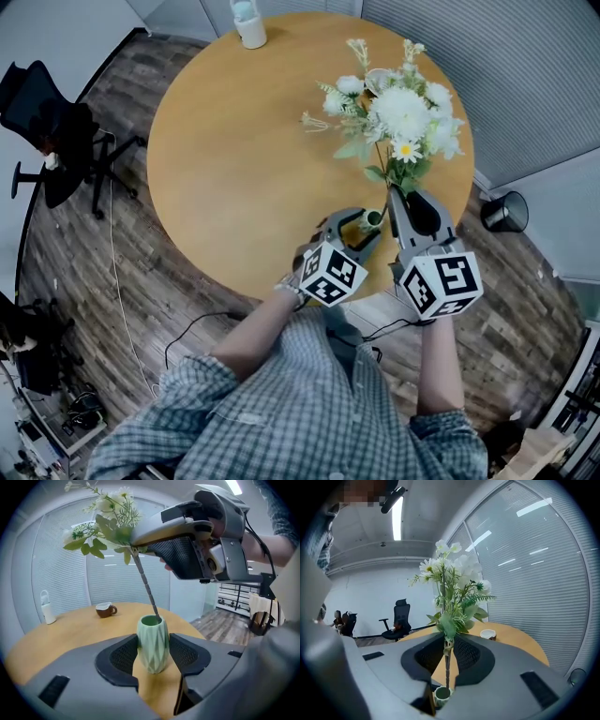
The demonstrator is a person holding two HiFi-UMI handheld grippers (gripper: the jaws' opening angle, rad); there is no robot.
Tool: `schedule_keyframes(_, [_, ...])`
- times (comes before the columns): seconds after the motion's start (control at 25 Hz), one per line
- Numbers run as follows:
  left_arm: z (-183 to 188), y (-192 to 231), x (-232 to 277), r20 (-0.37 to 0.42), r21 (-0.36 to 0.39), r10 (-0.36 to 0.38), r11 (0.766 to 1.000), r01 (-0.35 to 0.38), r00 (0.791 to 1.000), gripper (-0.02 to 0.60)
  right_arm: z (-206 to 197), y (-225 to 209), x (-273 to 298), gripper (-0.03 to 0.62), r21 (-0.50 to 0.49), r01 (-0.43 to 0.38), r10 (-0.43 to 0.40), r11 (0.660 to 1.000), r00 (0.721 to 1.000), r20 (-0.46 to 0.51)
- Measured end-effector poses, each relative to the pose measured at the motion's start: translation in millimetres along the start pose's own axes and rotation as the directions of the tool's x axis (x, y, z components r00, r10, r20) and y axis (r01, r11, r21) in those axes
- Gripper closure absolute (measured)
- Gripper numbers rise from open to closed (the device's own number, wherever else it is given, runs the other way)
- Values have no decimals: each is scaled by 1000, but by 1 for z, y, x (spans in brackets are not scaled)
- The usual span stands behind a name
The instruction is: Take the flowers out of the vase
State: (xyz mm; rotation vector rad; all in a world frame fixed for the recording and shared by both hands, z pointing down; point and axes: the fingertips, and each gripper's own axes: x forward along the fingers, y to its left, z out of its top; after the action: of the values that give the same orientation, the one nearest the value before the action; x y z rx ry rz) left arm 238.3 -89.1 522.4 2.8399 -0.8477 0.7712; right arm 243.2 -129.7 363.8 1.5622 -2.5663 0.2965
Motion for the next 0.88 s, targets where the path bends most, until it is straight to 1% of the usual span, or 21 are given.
schedule_keyframes(0.16, [-1,-1,0,-1,0,-2,1000,2,1000,359,6,-9,-3,539,8,7,-7,1000,1000,10])
schedule_keyframes(0.36, [-5,-1,1,1,7,-3,1000,3,1000,359,9,-17,-8,539,48,20,-22,999,999,33])
schedule_keyframes(0.48, [-8,-1,2,0,3,-2,1000,2,1000,359,16,-22,-11,540,25,37,-38,999,998,52])
schedule_keyframes(0.6, [-4,2,2,1,1,-2,1000,2,1000,359,23,-30,-13,542,-24,59,-58,998,998,37])
schedule_keyframes(0.68, [-2,3,2,2,0,-1,1000,1,1000,359,23,-35,-14,542,-30,69,-68,997,997,27])
schedule_keyframes(0.8, [1,3,2,-1,-2,0,1000,0,1000,359,14,-41,-15,550,-29,84,-84,996,996,-7])
schedule_keyframes(0.88, [3,2,2,0,-4,2,1000,-2,1000,359,-1,-45,-12,574,-27,88,-89,996,995,-53])
